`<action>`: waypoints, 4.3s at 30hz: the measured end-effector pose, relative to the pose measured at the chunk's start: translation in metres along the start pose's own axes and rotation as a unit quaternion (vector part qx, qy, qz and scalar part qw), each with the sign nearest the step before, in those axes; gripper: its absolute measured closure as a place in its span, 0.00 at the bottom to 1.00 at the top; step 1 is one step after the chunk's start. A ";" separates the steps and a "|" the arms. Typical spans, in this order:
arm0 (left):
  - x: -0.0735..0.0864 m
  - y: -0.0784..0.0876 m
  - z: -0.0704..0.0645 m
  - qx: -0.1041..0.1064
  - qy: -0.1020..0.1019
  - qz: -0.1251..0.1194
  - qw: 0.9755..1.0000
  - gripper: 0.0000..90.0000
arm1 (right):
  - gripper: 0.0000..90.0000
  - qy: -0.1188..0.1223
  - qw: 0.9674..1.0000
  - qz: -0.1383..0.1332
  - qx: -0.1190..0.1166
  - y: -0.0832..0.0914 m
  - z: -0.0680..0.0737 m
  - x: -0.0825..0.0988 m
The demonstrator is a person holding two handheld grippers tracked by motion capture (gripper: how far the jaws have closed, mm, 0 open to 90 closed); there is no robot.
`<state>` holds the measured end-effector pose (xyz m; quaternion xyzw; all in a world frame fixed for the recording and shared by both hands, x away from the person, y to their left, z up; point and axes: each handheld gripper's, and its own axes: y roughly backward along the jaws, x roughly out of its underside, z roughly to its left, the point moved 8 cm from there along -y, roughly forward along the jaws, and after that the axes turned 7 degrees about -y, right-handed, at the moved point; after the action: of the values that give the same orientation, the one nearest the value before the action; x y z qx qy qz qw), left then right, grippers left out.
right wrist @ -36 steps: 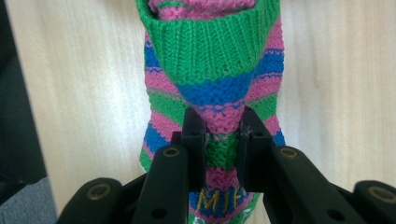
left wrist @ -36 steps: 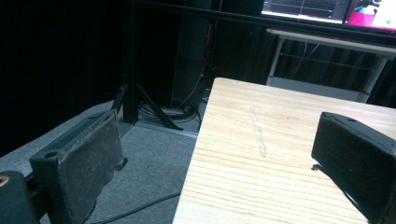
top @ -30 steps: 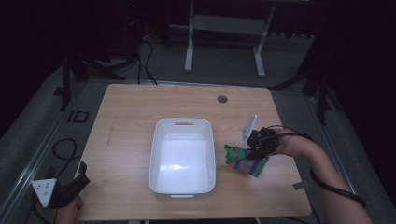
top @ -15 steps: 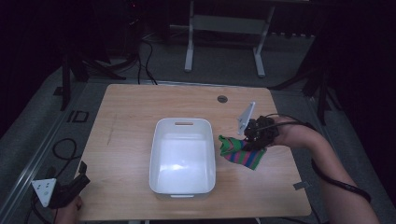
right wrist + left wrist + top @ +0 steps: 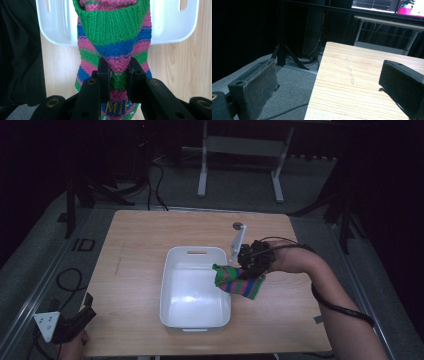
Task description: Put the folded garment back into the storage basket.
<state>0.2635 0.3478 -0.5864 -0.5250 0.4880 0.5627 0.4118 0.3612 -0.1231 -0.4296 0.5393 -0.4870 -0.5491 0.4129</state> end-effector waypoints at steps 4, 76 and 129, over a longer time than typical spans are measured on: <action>0.000 0.000 0.000 0.002 0.000 0.000 1.000 0.03 | 0.85 0.013 1.000 0.004 -0.003 -0.004 0.003 -0.021; 0.000 0.000 -0.002 0.015 -0.002 -0.002 1.000 0.03 | 0.45 0.036 0.996 0.071 -0.051 -0.144 0.011 -0.071; 0.000 0.000 -0.002 0.013 -0.006 -0.001 1.000 0.03 | 0.13 -0.161 0.984 -0.064 0.049 -0.089 -0.037 0.072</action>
<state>0.2642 0.3454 -0.5862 -0.5167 0.4923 0.5591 0.4219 0.3989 -0.1807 -0.5288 0.4934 -0.5381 -0.6293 0.2663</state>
